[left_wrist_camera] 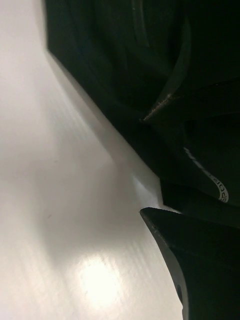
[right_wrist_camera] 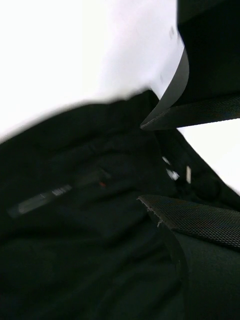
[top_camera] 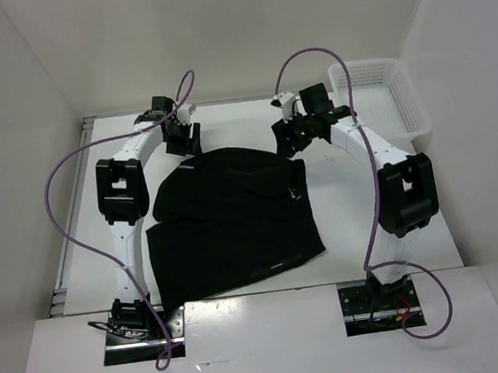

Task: Fold and stack the shorts
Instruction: Flatten the shorts out

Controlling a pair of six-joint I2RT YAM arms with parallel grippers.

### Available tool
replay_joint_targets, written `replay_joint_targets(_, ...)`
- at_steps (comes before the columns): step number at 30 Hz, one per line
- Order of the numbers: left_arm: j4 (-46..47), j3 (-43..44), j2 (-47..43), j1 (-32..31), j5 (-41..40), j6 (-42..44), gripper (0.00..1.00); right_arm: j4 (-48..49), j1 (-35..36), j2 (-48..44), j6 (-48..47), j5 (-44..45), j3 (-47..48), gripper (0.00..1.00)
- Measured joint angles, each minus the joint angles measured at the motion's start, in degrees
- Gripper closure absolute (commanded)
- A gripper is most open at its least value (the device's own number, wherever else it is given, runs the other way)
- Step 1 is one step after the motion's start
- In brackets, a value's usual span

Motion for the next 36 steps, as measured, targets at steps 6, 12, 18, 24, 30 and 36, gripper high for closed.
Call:
replay_joint_targets(6, -2.12, -2.82, -0.81, -1.64, 1.64, -0.09, 0.55, -1.75, -3.3, -0.57, 5.35, -9.6, -6.56, 0.38)
replay_joint_targets(12, -3.65, -6.62, -2.45, -4.0, 3.23, -0.15, 0.88, -2.01, -6.62, 1.22, 10.29, -13.86, -7.19, 0.38)
replay_joint_targets(18, -4.35, -6.82, -2.67, -4.13, 3.63, -0.15, 0.98, -0.31, -7.61, 3.41, 15.32, -16.92, -7.56, 0.38)
replay_joint_targets(24, -5.44, -6.34, -2.84, -4.13, 2.21, -0.04, 1.0, 2.86, -7.61, 8.76, 22.21, -18.32, -7.89, 0.42)
replay_joint_targets(30, -6.21, -5.75, -3.52, -4.13, 0.31, -0.02, 1.0, 5.53, -7.61, 12.02, 30.47, -18.29, -7.85, 0.42)
replay_joint_targets(36, -6.71, -3.32, -4.09, -4.09, -0.42, -0.02, 1.0, 7.93, -7.61, 12.17, 37.46, -18.27, -7.74, 0.36)
